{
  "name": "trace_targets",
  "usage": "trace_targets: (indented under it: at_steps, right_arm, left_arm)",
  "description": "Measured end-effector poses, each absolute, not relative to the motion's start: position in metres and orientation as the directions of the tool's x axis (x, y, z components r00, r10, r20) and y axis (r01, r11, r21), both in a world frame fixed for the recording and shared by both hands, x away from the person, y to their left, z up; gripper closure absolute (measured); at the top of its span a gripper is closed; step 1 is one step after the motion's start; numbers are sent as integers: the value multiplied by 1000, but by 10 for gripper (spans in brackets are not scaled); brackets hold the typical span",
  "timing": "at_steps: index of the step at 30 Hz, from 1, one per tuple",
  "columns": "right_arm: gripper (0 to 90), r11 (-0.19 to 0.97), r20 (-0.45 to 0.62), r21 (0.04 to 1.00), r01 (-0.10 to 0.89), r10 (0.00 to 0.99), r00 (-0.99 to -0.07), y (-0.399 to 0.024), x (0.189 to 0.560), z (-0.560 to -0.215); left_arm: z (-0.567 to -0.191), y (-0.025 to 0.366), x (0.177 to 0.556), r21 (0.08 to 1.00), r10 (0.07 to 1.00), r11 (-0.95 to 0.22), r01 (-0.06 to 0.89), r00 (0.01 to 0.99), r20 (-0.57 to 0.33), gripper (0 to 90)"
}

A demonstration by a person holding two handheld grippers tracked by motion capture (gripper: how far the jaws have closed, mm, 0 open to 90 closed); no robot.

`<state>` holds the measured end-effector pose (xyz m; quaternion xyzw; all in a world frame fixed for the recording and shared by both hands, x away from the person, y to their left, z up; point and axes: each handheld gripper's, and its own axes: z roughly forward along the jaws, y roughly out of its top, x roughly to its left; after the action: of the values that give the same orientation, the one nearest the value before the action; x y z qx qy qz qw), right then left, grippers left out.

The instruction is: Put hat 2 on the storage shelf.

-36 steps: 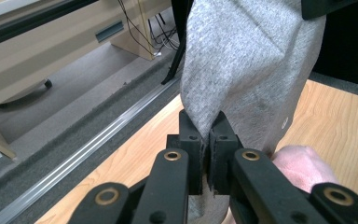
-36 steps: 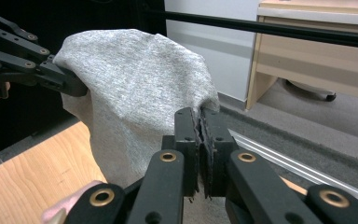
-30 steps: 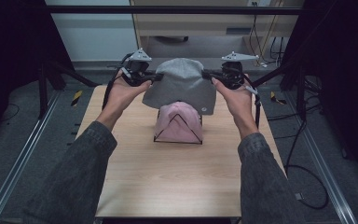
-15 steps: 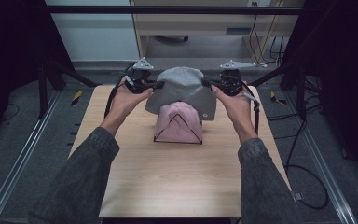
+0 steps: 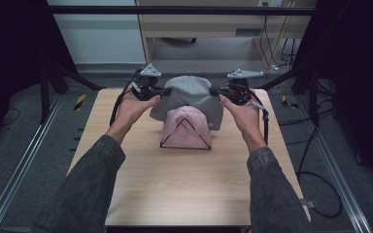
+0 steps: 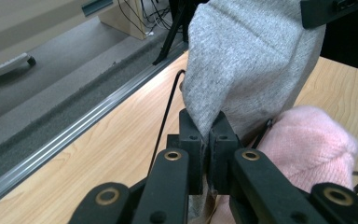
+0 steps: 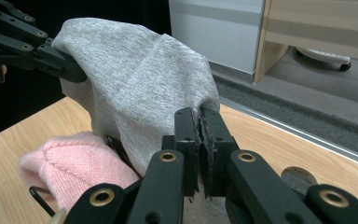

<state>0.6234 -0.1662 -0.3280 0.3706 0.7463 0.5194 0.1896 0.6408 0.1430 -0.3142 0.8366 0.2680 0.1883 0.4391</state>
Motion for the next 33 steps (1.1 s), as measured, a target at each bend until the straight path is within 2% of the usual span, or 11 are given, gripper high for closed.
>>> trace_targets:
  at_steps: [20,33]
  right_arm:
    - [867,203,128,890,408,748,-651,-159,625,-359]
    - [866,206,135,885,417,744,-654,-158,623,-365]
  left_arm:
    - [-342,150,638,818,611,-481,314,789,56,866]
    - [-355,152,636,805,619,-488,338,784,47,865]
